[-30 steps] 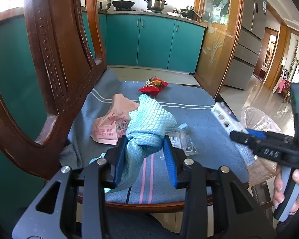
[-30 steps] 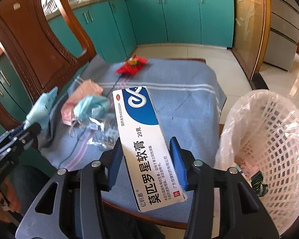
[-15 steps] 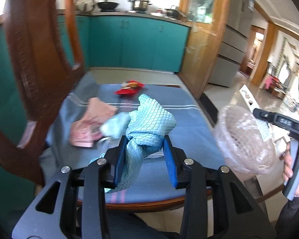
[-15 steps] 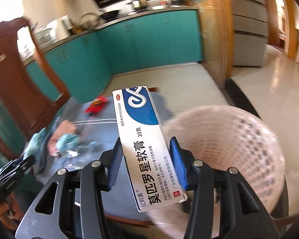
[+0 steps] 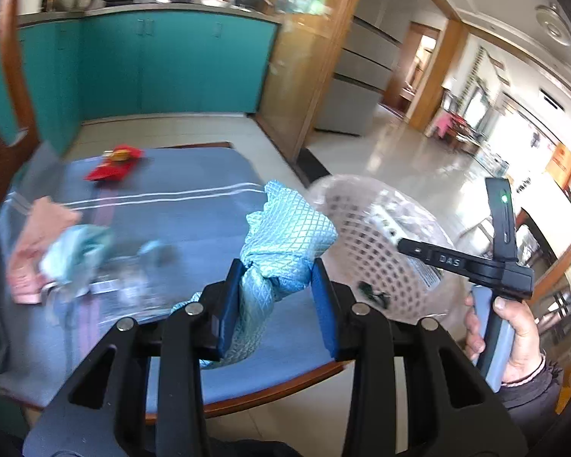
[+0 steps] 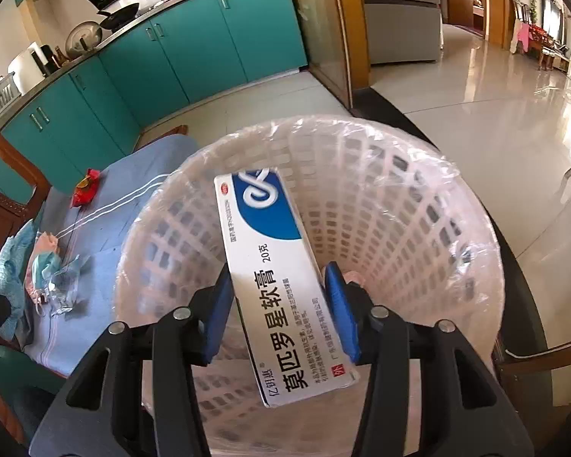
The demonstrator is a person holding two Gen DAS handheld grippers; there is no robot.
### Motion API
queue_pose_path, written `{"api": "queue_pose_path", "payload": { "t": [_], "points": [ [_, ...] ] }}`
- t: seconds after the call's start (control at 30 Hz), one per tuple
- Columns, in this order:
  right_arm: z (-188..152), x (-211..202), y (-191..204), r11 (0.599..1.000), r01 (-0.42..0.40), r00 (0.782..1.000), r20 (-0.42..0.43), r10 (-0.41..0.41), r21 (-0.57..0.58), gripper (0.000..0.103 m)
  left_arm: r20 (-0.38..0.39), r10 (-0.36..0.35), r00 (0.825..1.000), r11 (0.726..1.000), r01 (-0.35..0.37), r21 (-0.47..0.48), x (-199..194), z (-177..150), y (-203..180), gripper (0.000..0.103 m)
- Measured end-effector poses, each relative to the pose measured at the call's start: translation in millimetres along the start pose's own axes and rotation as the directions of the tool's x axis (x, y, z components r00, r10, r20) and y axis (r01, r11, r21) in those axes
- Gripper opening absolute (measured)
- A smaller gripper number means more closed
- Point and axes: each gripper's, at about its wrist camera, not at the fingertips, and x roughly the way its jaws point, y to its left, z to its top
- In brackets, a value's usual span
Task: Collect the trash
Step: 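Carry the medicine box and mesh cloth over the basket and release both, then grasp the light blue face mask with the left tool while the right tool grasps the clear plastic bag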
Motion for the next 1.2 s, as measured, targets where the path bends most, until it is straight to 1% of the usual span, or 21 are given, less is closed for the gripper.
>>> {"api": "queue_pose_path", "payload": {
  "t": [0.07, 0.13, 0.23, 0.3, 0.37, 0.43, 0.5, 0.57, 0.6, 0.63, 0.7, 0.73, 0.8, 0.83, 0.93, 1.0, 1.07, 1.1, 1.13, 1.17, 1.2],
  "points": [
    [1, -5, -6, 1.0, 0.0, 1.0, 0.021, -0.001, 0.017, 0.066, -0.023, -0.037, 0.999, 0.999, 0.037, 0.023, 14, 4, -15, 0.037],
    [2, -15, -14, 0.999, 0.009, 0.998, 0.056, -0.011, 0.05, 0.073, -0.046, -0.09, 0.995, 0.994, 0.093, 0.059, 30, 6, -34, 0.037],
    [4, -31, -31, 0.995, 0.017, 0.994, 0.101, -0.027, 0.098, 0.074, -0.068, -0.153, 0.986, 0.982, 0.16, 0.105, 50, 7, -61, 0.037],
    [3, -41, -43, 0.992, 0.027, 0.991, 0.124, -0.043, 0.126, 0.074, -0.068, -0.176, 0.982, 0.974, 0.184, 0.133, 59, 8, -79, 0.039],
    [2, -50, -54, 0.988, 0.033, 0.988, 0.141, -0.055, 0.152, 0.074, -0.064, -0.19, 0.98, 0.969, 0.198, 0.149, 67, 11, -91, 0.048],
    [3, -54, -61, 0.983, 0.045, 0.986, 0.15, -0.072, 0.178, 0.074, -0.057, -0.203, 0.977, 0.964, 0.21, 0.16, 72, 14, -99, 0.065],
    [3, -56, -68, 0.978, 0.051, 0.985, 0.152, -0.082, 0.2, 0.074, -0.025, -0.167, 0.986, 0.972, 0.169, 0.161, 69, 16, -96, 0.075],
    [3, -57, -67, 0.977, 0.051, 0.985, 0.151, -0.083, 0.205, 0.074, 0.014, -0.086, 0.996, 0.985, 0.082, 0.152, 60, 17, -80, 0.078],
    [3, -56, -65, 0.979, 0.051, 0.985, 0.15, -0.081, 0.195, 0.074, 0.033, -0.033, 0.999, 0.989, 0.028, 0.144, 55, 18, -70, 0.078],
    [3, -55, -60, 0.982, 0.052, 0.985, 0.151, -0.08, 0.181, 0.074, 0.061, 0.076, 0.995, 0.989, -0.083, 0.121, 47, 20, -50, 0.078],
    [4, -54, -49, 0.988, 0.045, 0.985, 0.156, -0.068, 0.146, 0.074, 0.073, 0.215, 0.974, 0.973, -0.22, 0.069, 40, 27, -15, 0.079],
    [5, -53, -41, 0.991, 0.037, 0.986, 0.158, -0.057, 0.126, 0.074, 0.06, 0.303, 0.951, 0.952, -0.304, 0.018, 36, 32, 16, 0.079],
    [7, -50, -19, 0.998, 0.011, 0.986, 0.164, -0.022, 0.068, 0.074, 0.006, 0.412, 0.911, 0.91, -0.411, -0.052, 34, 38, 60, 0.083],
    [7, -50, -11, 0.999, 0.002, 0.986, 0.166, -0.01, 0.048, 0.074, -0.035, 0.44, 0.897, 0.893, -0.442, -0.083, 35, 40, 81, 0.083],
    [6, -45, 23, 0.999, -0.047, 0.987, 0.154, 0.049, -0.018, 0.077, -0.132, 0.453, 0.882, 0.871, -0.47, -0.146, 45, 35, 137, 0.083],
    [3, -36, 51, 0.992, -0.097, 0.987, 0.12, 0.106, -0.079, 0.077, -0.163, 0.45, 0.878, 0.87, -0.472, -0.145, 53, 30, 152, 0.083],
    [-1, -27, 83, 0.979, -0.137, 0.985, 0.079, 0.151, -0.153, 0.077, -0.198, 0.406, 0.892, 0.885, -0.438, -0.159, 60, 19, 163, 0.073],
    [-4, -24, 96, 0.971, -0.153, 0.984, 0.064, 0.167, -0.186, 0.077, -0.208, 0.391, 0.897, 0.887, -0.427, -0.176, 62, 15, 168, 0.055],
    [-6, -24, 107, 0.964, -0.163, 0.983, 0.054, 0.178, -0.209, 0.077, -0.207, 0.397, 0.894, 0.881, -0.435, -0.188, 59, 11, 169, 0.045],
    [-9, -22, 119, 0.955, -0.175, 0.981, 0.042, 0.19, -0.239, 0.077, -0.192, 0.403, 0.895, 0.876, -0.438, -0.202, 55, 9, 171, 0.04],
    [-12, -20, 134, 0.944, -0.185, 0.98, 0.028, 0.2, -0.273, 0.077, -0.176, 0.388, 0.905, 0.882, -0.42, -0.213, 50, 8, 173, 0.029]
  ]
}}
